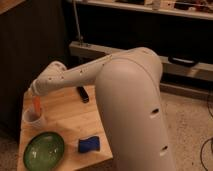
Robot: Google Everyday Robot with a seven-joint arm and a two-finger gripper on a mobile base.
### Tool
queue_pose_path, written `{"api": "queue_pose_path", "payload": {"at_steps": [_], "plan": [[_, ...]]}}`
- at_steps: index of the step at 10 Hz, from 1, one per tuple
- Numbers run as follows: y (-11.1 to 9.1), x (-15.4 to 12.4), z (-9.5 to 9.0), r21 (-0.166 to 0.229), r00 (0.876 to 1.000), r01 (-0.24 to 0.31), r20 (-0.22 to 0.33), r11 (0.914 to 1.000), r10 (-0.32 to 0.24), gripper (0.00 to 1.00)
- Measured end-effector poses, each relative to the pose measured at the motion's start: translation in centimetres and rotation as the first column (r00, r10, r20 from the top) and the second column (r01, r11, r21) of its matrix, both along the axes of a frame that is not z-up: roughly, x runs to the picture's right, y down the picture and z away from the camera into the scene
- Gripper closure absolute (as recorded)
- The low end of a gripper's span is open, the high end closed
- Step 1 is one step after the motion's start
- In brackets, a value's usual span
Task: Place the pepper in the ceramic cup
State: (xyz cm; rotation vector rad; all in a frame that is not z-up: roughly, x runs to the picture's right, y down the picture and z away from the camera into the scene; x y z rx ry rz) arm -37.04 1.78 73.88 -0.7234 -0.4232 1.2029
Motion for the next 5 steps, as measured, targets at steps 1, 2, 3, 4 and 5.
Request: {"api": "queue_pose_path", "payload": {"at_steps": [1, 2, 3, 4, 5], "plan": [[0.01, 0.0, -0.2, -0.008, 1.0, 0.001, 0.012, 1.0, -0.001, 0.35], [-0.05, -0.05, -0.5, -0.016, 1.0, 0.003, 0.029, 0.9999, -0.002, 0.35], [0.04, -0.1, -0.71, -0.021, 0.999, 0.007, 0.04, 0.9997, -0.006, 0.35], [0.09, -0.17, -0.96, -0.026, 0.999, 0.01, 0.051, 0.9996, -0.009, 0.35], [0.1, -0.1, -1.09, -0.034, 0.998, 0.011, 0.061, 0.9993, -0.009, 0.35]]}}
